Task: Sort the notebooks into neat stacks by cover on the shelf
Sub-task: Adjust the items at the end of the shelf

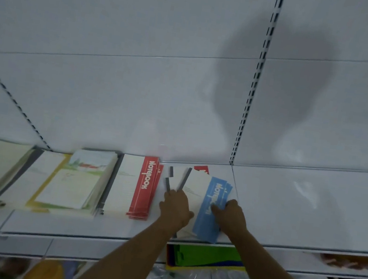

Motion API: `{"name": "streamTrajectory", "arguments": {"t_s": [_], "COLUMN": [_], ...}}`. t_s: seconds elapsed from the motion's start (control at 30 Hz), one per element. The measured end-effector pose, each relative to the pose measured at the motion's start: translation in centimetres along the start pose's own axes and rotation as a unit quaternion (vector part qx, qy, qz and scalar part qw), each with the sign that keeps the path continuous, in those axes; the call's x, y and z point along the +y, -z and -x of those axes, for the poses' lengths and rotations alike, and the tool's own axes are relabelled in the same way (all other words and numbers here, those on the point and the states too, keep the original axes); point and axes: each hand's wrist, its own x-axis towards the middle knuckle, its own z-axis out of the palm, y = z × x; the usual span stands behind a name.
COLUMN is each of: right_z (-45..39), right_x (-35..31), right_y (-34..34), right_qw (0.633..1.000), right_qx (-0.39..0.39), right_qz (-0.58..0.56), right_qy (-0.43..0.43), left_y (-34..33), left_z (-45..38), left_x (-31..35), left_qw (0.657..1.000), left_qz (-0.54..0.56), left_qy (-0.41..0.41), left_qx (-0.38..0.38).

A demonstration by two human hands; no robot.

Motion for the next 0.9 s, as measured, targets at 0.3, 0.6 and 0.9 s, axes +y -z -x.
{"name": "streamTrajectory", "arguments": {"t_s": [0.3, 0.6, 0.9], "right_z": [-0.9, -0.4, 0.1], "right_x": [1.0, 1.9, 3.0], "right_y": [1.1, 1.2, 3.2], "right_qw": [0.983, 0.975, 0.952], "right_qx": [-0.068, -0.039, -0.031], "right_qz": [-0.163, -0.208, -0.295], "right_qy": [-0.053, -0.067, -0.083], "left_y": [-0.9, -1.5, -1.0], "left_z": [0.0, 1.4, 2.7], "left_x": [1.3, 2.7, 4.0], "left_qw": [0.997, 0.984, 0.946], "left_qz": [0.045, 0.177, 0.315], "left_qy": [0.039, -0.02, -0.07], "left_qx": [-0.044, -0.022, -0.023]}}
